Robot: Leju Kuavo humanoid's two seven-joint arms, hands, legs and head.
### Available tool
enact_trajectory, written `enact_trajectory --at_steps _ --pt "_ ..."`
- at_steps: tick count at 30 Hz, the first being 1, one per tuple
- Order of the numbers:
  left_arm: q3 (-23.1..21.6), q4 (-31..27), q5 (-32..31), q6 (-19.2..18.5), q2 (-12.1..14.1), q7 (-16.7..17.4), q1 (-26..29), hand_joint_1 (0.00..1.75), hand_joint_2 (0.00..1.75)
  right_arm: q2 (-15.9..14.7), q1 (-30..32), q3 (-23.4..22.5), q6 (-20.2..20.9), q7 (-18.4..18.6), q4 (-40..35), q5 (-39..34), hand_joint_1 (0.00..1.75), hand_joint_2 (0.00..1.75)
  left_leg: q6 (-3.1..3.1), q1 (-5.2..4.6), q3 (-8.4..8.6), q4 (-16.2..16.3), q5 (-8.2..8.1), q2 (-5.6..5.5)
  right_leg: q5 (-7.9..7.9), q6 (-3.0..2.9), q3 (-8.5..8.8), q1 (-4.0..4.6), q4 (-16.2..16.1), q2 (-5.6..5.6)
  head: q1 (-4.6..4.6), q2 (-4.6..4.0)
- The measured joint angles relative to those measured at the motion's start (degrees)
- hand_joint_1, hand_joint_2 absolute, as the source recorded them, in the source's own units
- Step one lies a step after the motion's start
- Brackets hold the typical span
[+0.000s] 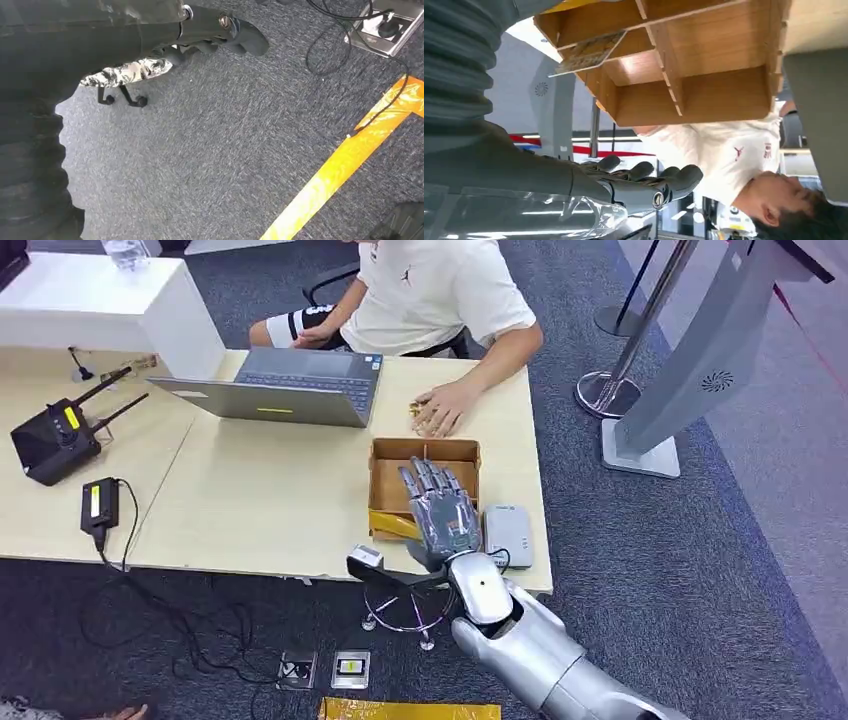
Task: Pass the card to the sensor for recognition and then transmit it.
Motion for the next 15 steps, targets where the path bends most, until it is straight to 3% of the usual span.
enact_trajectory --at_steps 15 --pt "0.0 0.0 -0.3 -0.6 -0.2 0.7 -0.3 0.00 1.75 0.9 -0.1 -4.5 -0.5 -0.6 5.4 0.0 0.00 1.75 0.00 0.00 0.00 0.0 0.00 0.01 0.00 0.00 0.00 0.00 0.0 0.02 0.00 0.00"
